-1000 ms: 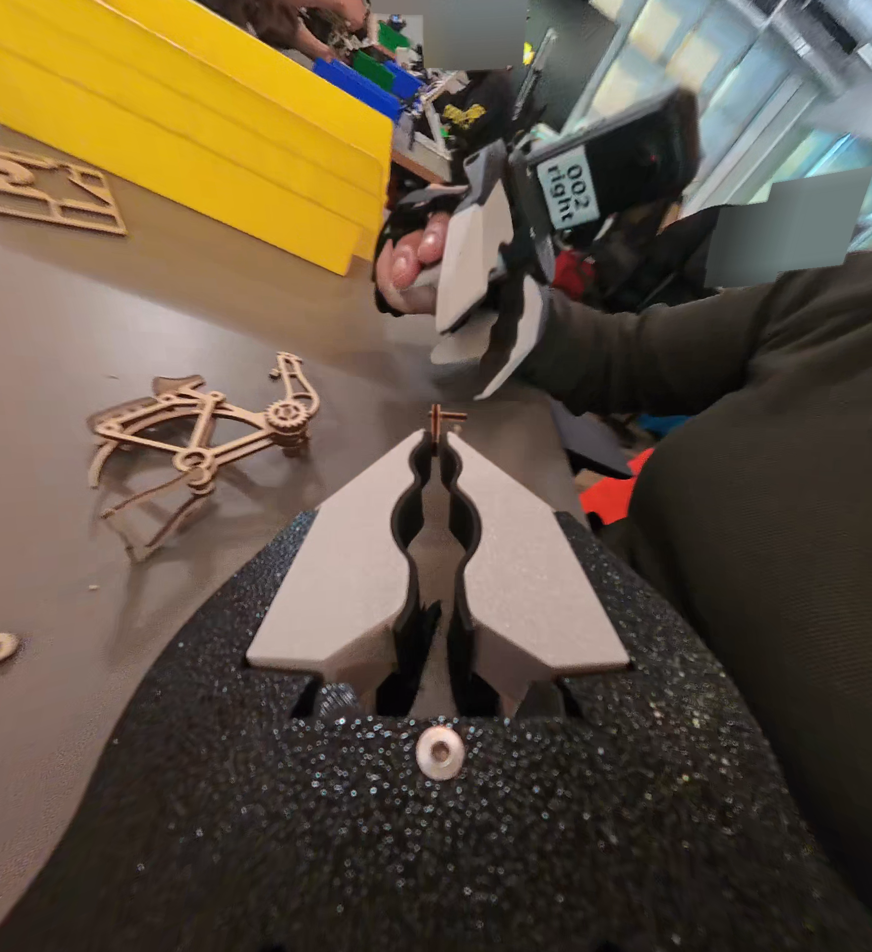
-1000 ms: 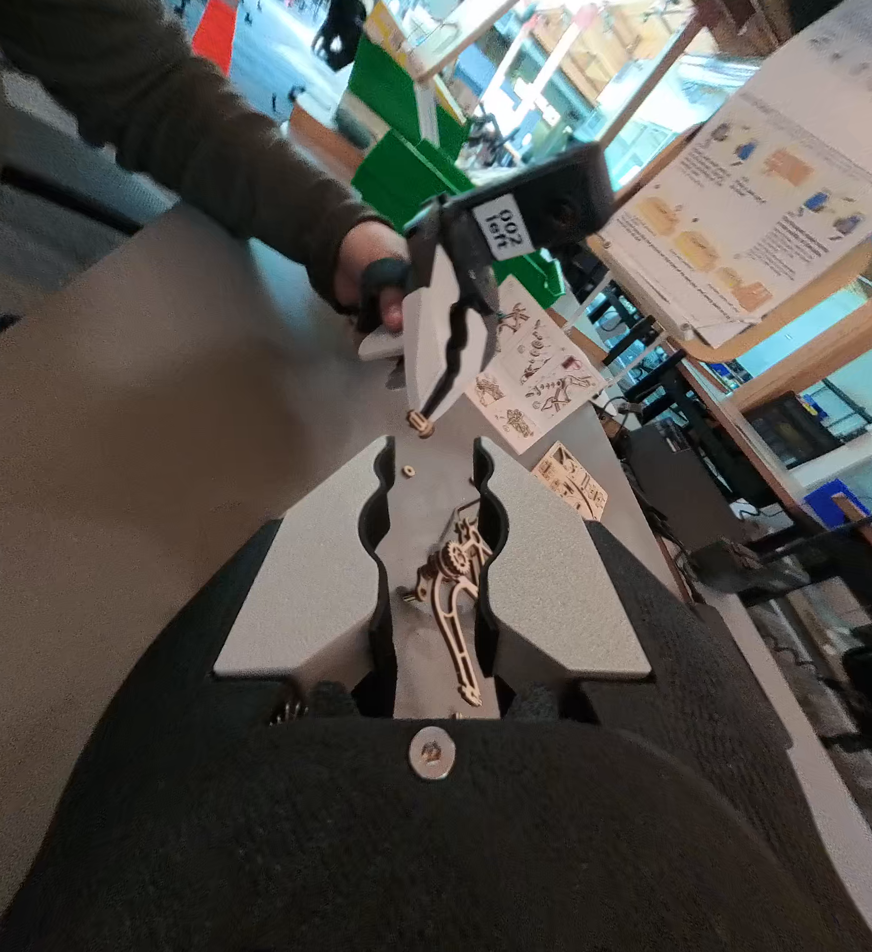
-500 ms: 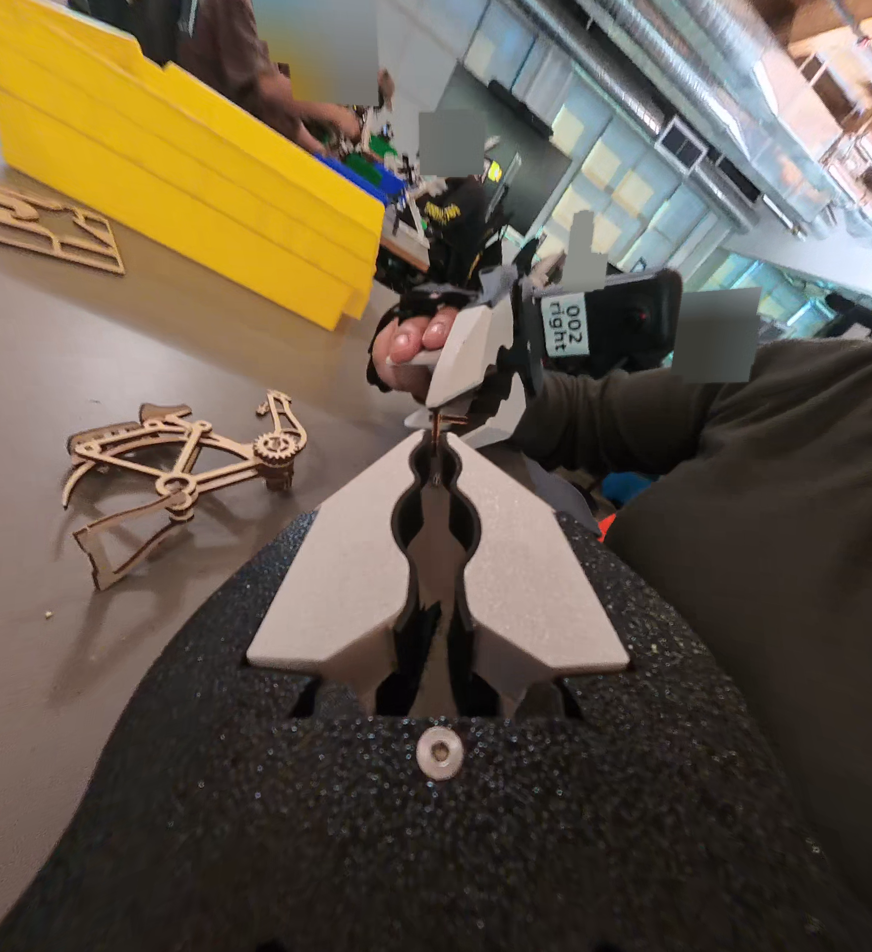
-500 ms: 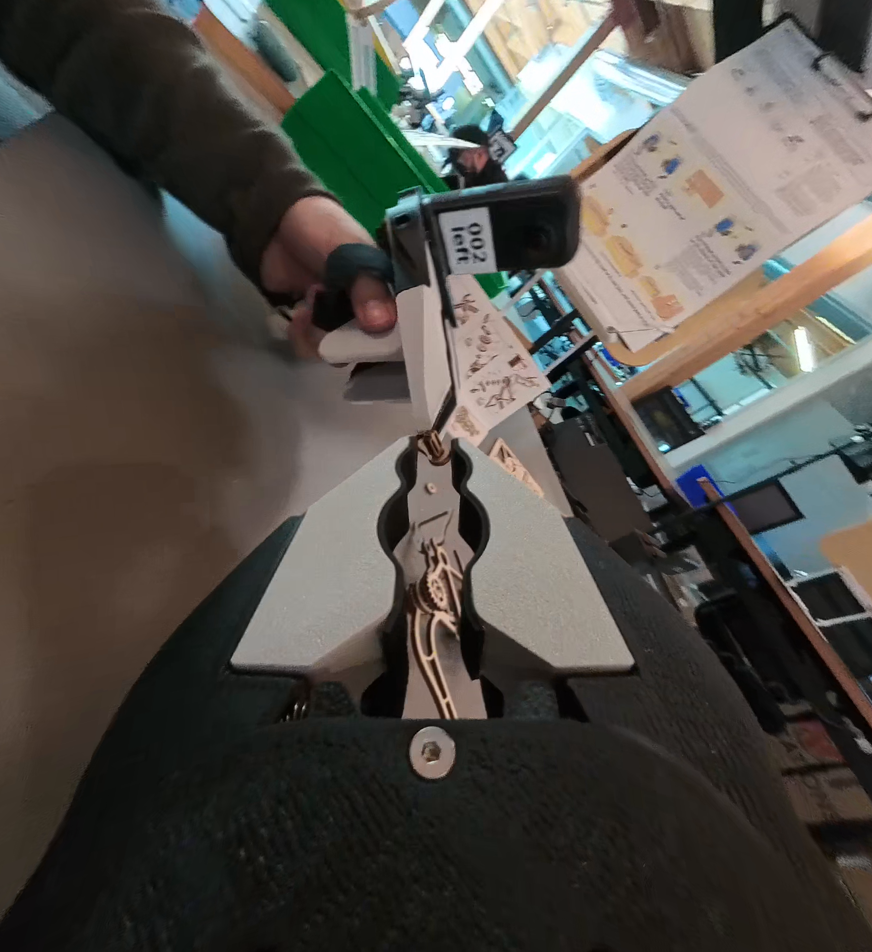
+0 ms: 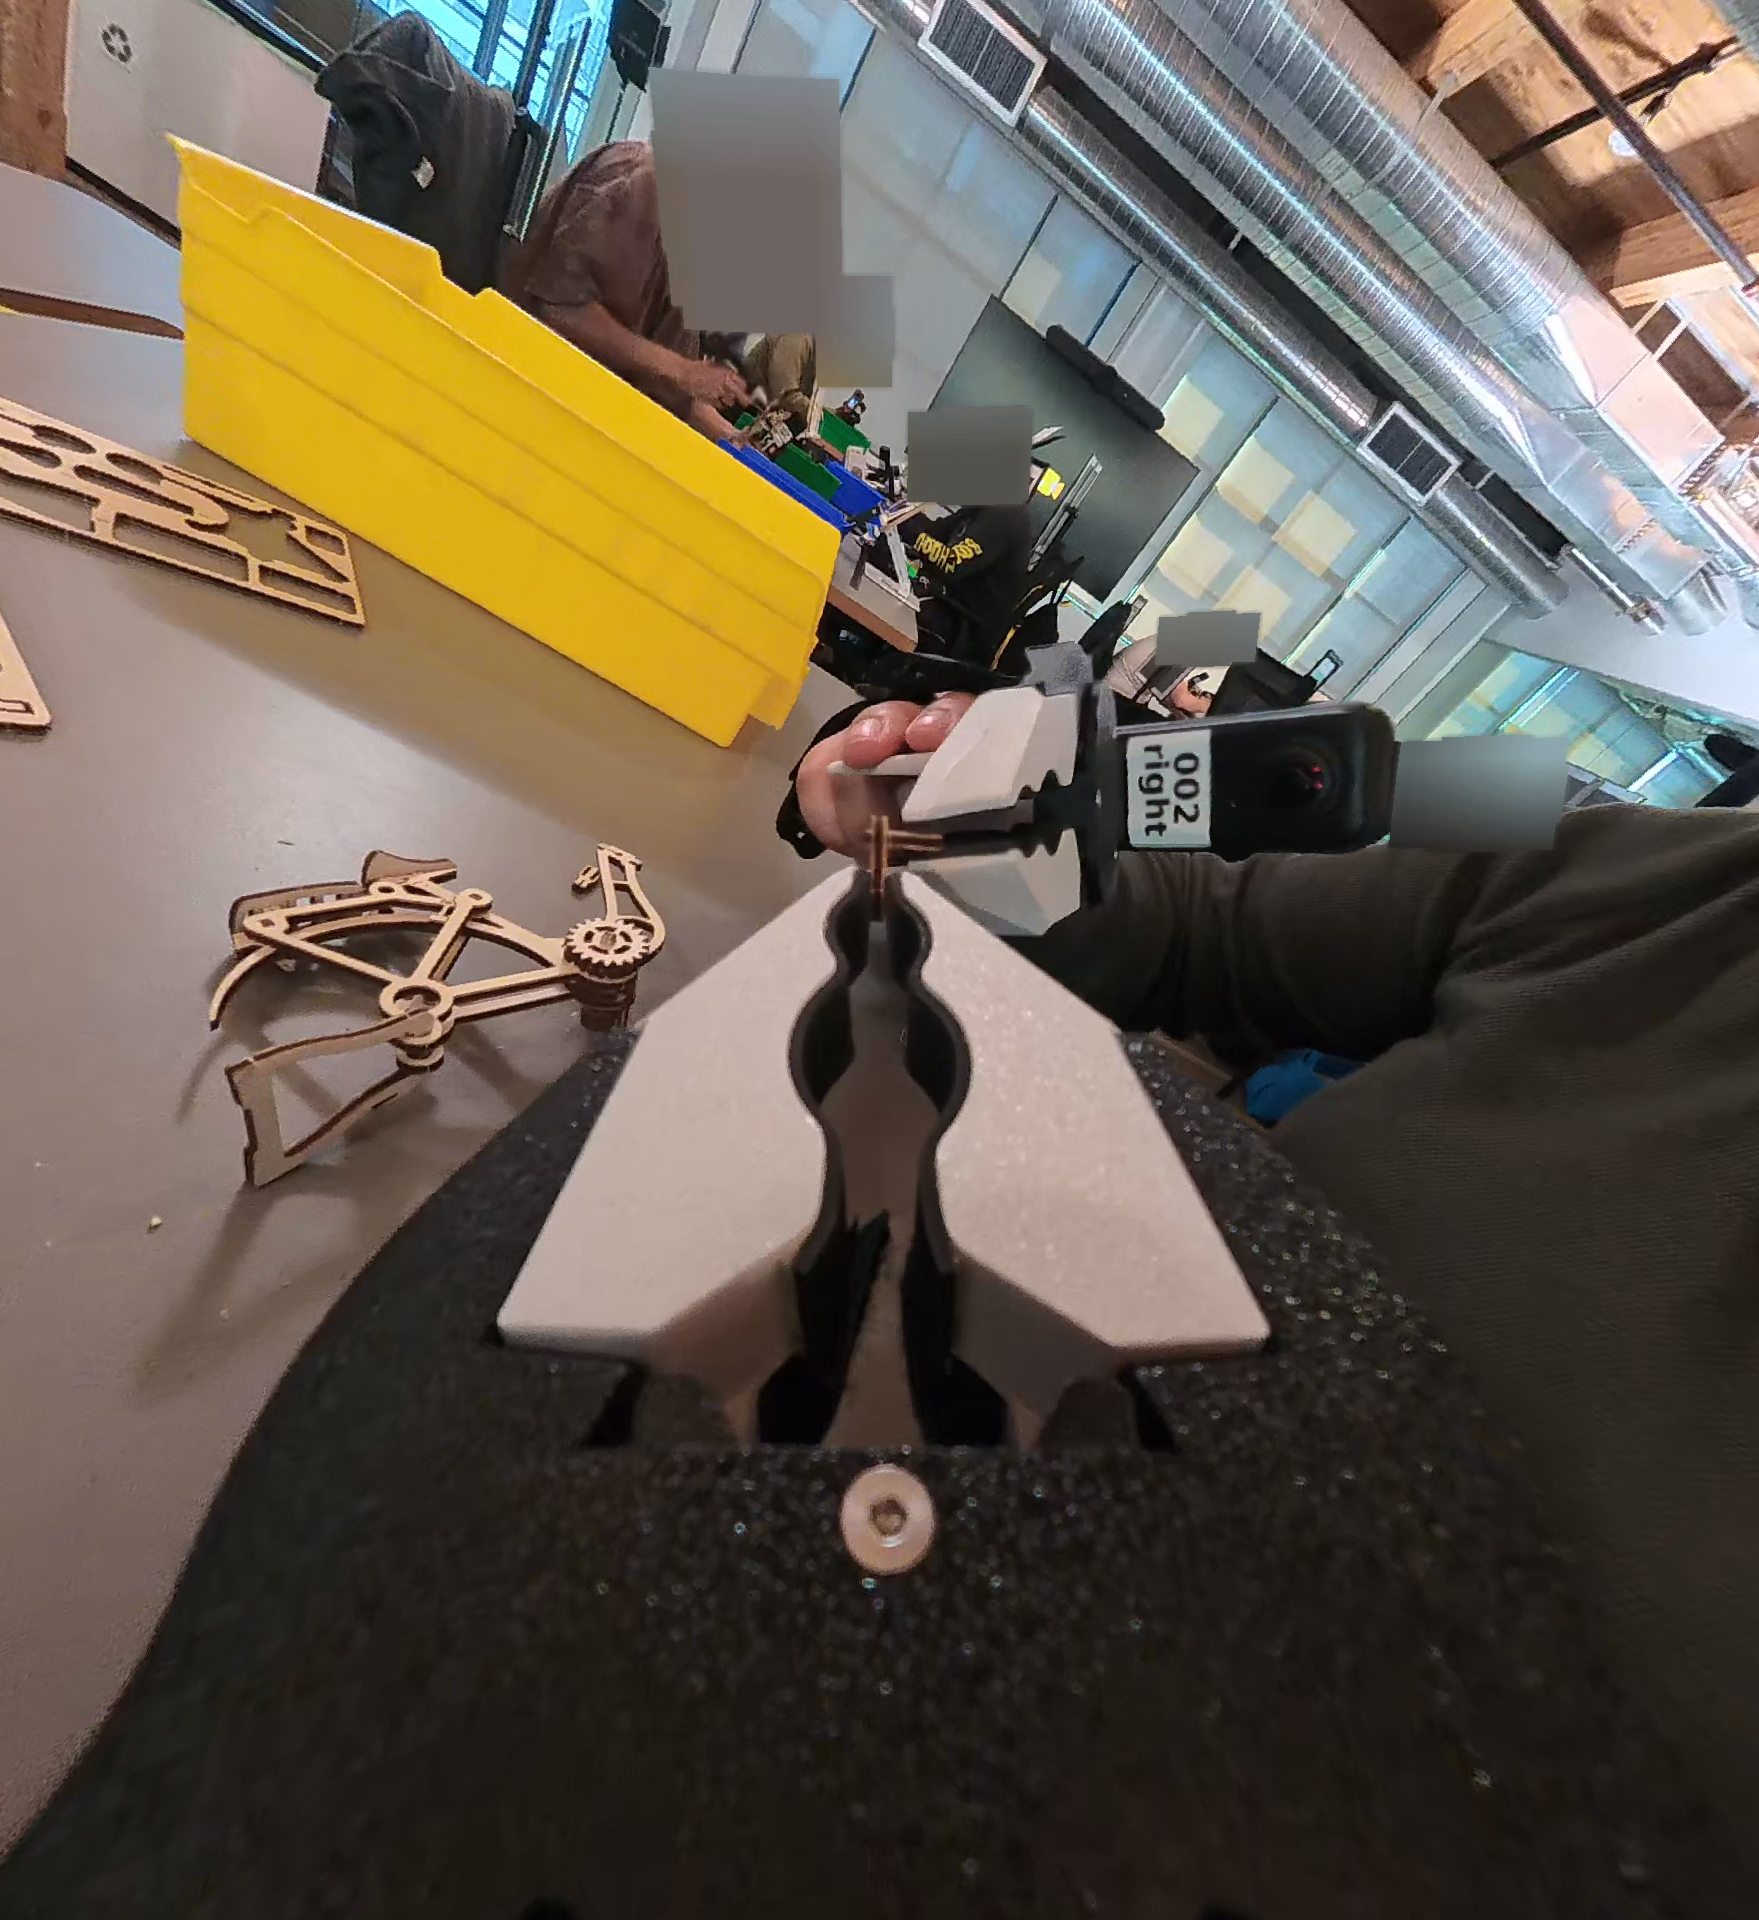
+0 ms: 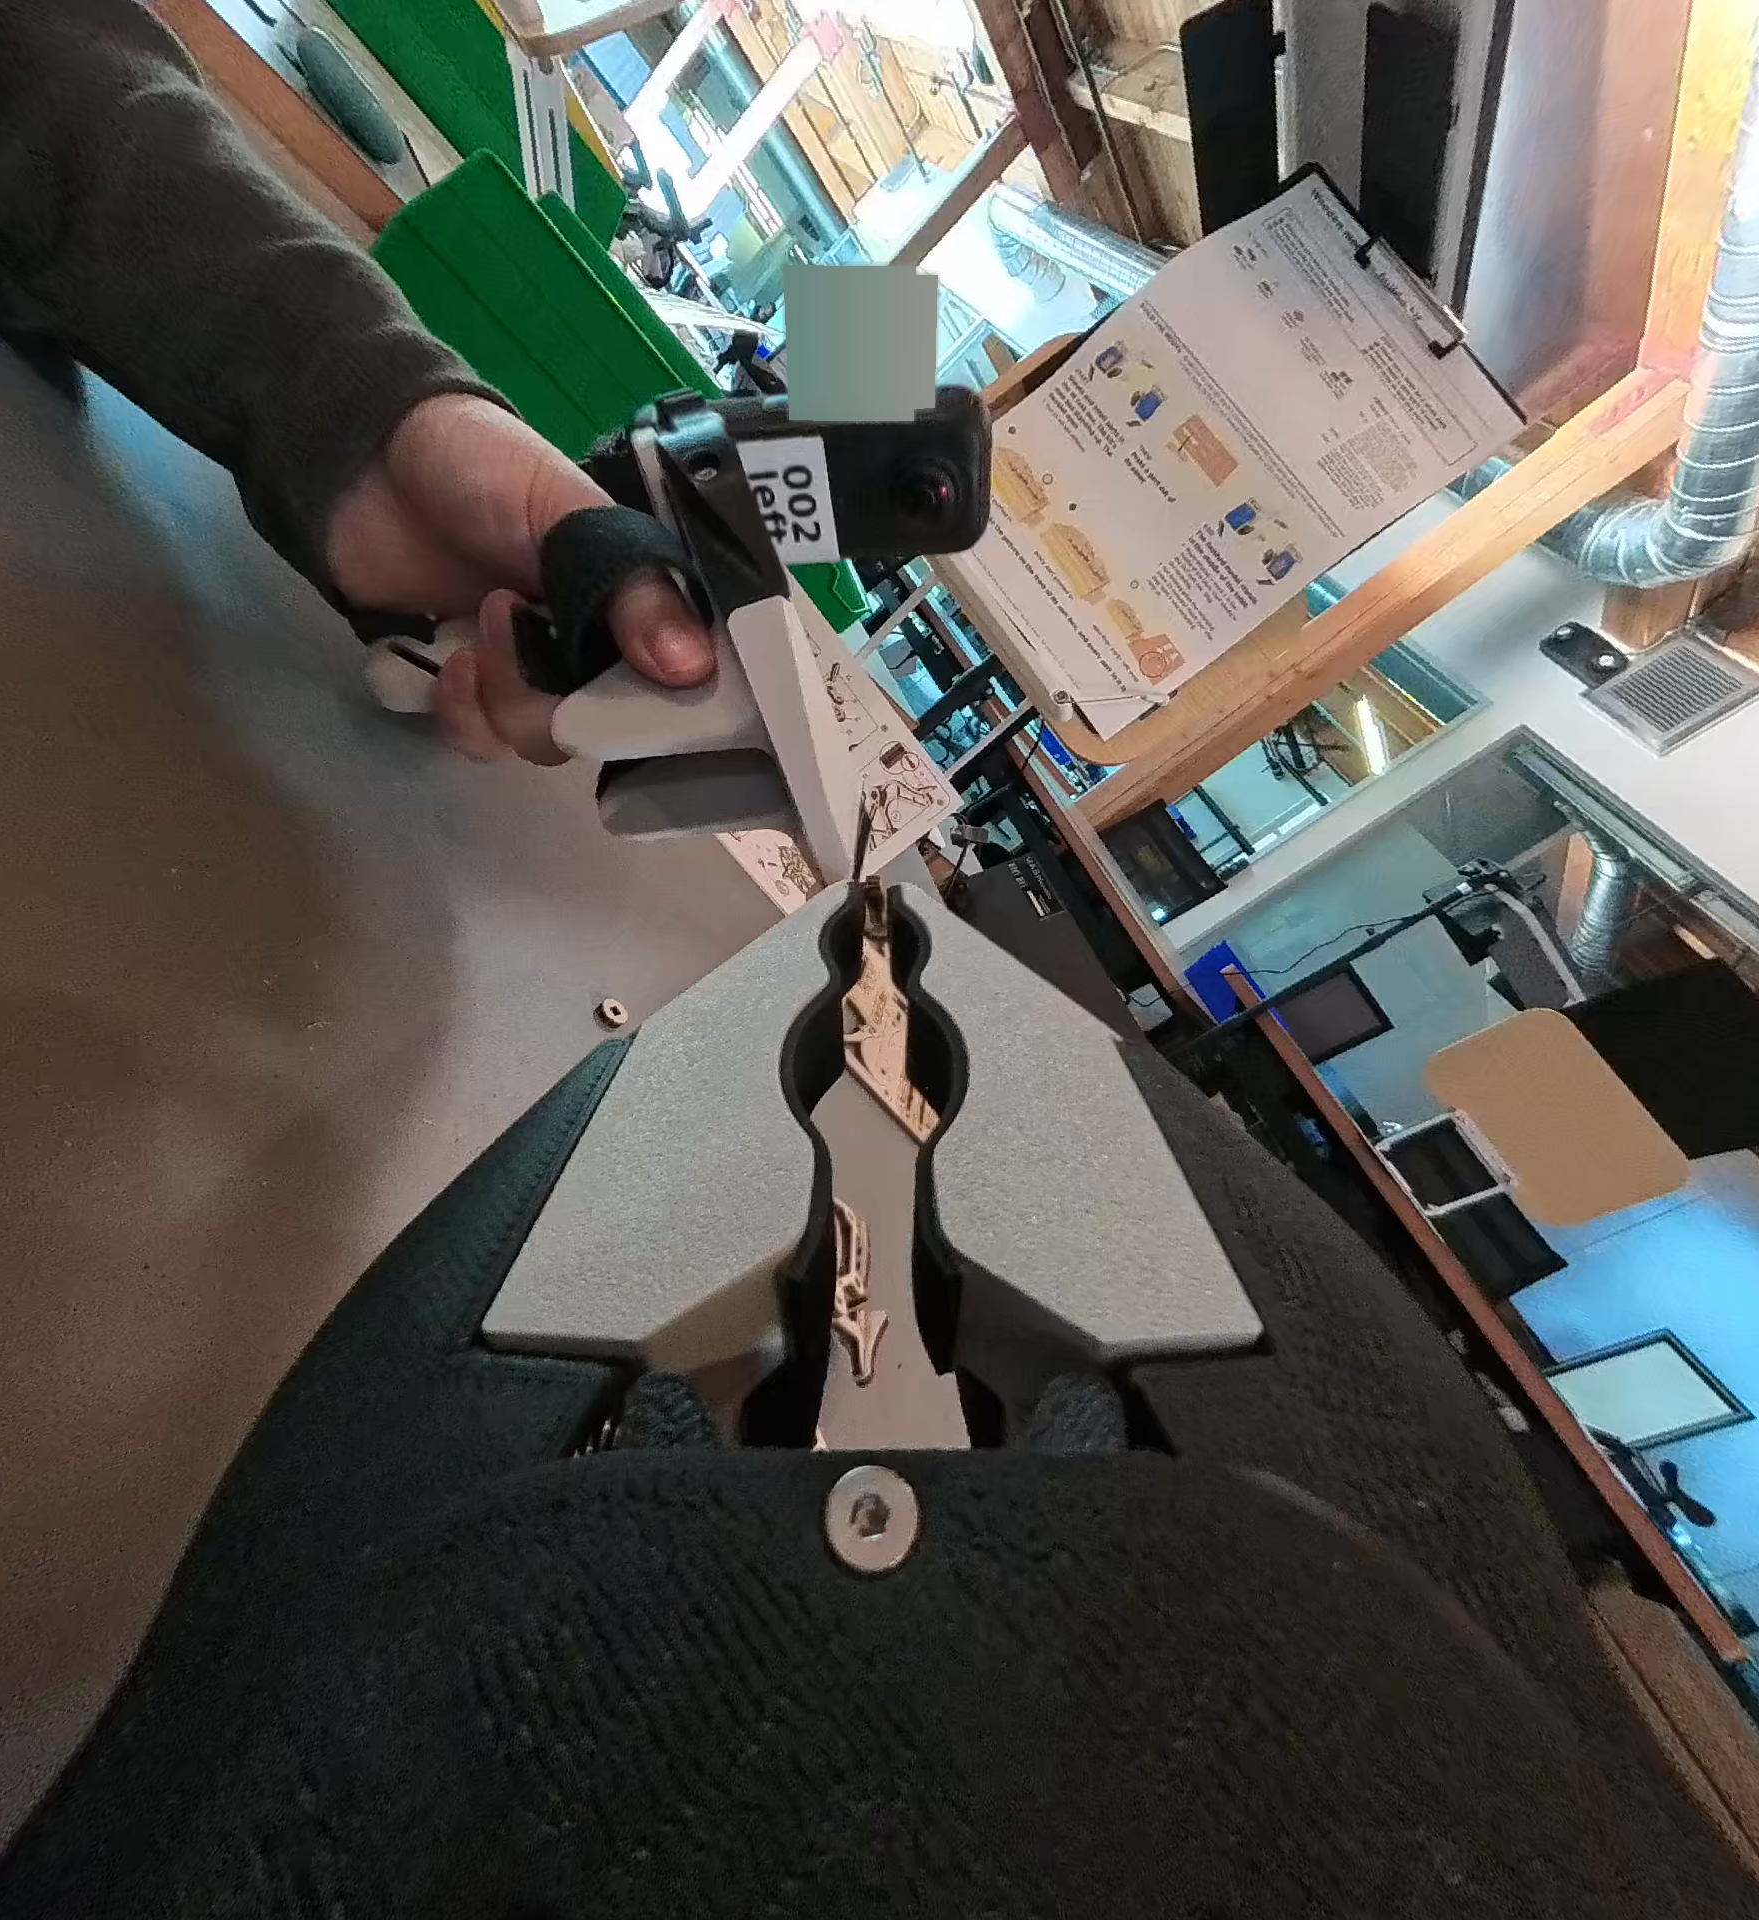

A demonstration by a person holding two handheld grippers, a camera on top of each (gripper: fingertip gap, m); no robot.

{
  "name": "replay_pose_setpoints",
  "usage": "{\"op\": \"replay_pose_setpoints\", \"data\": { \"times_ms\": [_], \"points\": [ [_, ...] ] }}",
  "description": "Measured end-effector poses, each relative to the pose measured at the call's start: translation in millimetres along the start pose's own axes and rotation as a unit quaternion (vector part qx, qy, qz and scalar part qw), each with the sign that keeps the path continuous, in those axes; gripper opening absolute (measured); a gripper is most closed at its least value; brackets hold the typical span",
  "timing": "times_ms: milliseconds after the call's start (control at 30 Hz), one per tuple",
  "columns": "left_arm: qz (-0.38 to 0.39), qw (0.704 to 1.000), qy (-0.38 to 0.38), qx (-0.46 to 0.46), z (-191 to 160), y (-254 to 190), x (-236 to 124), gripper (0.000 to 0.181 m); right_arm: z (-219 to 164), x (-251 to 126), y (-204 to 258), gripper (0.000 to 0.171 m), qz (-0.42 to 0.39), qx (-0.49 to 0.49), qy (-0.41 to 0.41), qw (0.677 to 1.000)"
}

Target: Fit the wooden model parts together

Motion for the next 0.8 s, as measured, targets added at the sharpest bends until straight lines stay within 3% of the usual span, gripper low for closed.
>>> {"op": "replay_pose_setpoints", "data": {
  "times_ms": [233, 267, 300, 367, 500, 600, 800],
  "points": [
    [-0.007, 1.000, -0.015, 0.000, -2.7, -0.7, 1.4, 0.000, 0.2, 2.1, 2.0, 0.001, -0.010, -0.009, 0.004, 1.000],
    [-0.005, 1.000, -0.027, 0.011, -2.0, -2.2, 0.8, 0.002, 0.3, 1.4, -0.2, 0.001, -0.014, 0.001, 0.002, 1.000],
    [0.002, 0.999, -0.043, 0.026, -0.2, -3.3, -0.9, 0.015, -0.9, 0.1, -3.6, 0.001, -0.020, 0.011, 0.004, 1.000],
    [0.036, 0.995, -0.066, 0.073, 4.7, -3.8, -6.7, 0.032, -7.4, -4.5, -13.4, 0.001, -0.043, 0.040, 0.014, 0.998],
    [0.139, 0.956, -0.114, 0.230, 9.4, -2.3, -23.6, 0.041, -33.7, -15.6, -29.9, 0.000, -0.098, 0.115, 0.050, 0.987],
    [0.179, 0.923, -0.146, 0.309, 8.7, -3.4, -32.4, 0.037, -56.4, -23.2, -29.8, 0.001, -0.145, 0.095, 0.082, 0.981],
    [0.150, 0.896, -0.120, 0.400, -3.0, -10.7, -26.5, 0.013, -64.8, -22.7, -26.6, 0.000, -0.156, 0.090, 0.087, 0.980]
  ]
}}
Point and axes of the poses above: each gripper's, where its closed fingertips meet, x out along the fingers, z out of its top, y = z × x across the jaws, the point moved 9 cm from there along -x, back along the fingers, and after that the axes turned 10 degrees about -x, right-handed, at the moved point
